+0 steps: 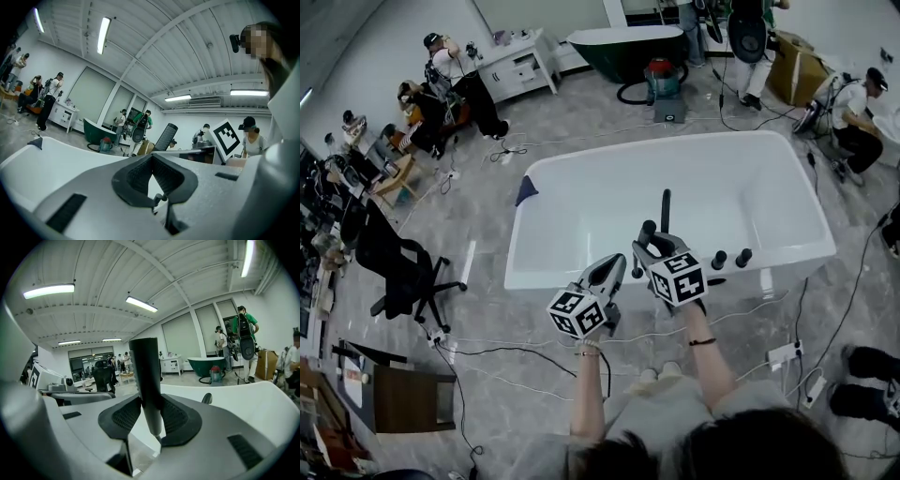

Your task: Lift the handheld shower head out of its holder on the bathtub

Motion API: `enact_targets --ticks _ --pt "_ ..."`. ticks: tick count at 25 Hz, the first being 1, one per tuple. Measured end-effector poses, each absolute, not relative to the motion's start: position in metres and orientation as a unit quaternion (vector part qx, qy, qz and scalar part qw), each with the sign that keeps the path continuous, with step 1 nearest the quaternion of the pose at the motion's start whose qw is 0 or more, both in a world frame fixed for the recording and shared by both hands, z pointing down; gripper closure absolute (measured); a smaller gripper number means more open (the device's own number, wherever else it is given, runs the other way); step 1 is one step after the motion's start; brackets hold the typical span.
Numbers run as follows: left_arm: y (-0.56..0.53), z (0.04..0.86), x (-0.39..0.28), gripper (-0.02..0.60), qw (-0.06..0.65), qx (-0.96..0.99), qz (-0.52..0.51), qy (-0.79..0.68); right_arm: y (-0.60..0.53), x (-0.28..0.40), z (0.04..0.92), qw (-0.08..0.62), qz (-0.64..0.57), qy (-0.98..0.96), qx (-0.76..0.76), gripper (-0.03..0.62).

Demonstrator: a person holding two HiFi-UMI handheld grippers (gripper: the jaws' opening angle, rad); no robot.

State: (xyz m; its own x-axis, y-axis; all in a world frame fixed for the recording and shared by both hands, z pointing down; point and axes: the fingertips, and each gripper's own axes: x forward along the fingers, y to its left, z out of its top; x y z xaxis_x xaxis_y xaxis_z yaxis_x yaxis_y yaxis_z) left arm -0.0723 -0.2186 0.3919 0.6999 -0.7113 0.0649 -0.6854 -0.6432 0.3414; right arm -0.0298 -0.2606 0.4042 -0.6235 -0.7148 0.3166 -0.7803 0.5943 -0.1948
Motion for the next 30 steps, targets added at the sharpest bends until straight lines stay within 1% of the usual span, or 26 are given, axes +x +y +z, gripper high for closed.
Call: enact_targets --ticks 14,24,30 --pt "-0.219 0.348 -0.072 0.575 0.133 0.911 -0.059 -0.385 -0.254 -0.017 0.356 0.069 0.137 -0.889 0.430 0.465" --pt "-0.217 0.327 -0.081 0.575 0.103 0.915 -0.067 -0.386 -0.254 -0.025 0.322 0.043 0.106 -0.899 0.423 0.465" --pt "-0.214 0.316 -0.086 0.575 0.093 0.915 -0.074 -0.385 -0.252 -0.033 0.312 0.045 0.095 -0.900 0.424 0.465"
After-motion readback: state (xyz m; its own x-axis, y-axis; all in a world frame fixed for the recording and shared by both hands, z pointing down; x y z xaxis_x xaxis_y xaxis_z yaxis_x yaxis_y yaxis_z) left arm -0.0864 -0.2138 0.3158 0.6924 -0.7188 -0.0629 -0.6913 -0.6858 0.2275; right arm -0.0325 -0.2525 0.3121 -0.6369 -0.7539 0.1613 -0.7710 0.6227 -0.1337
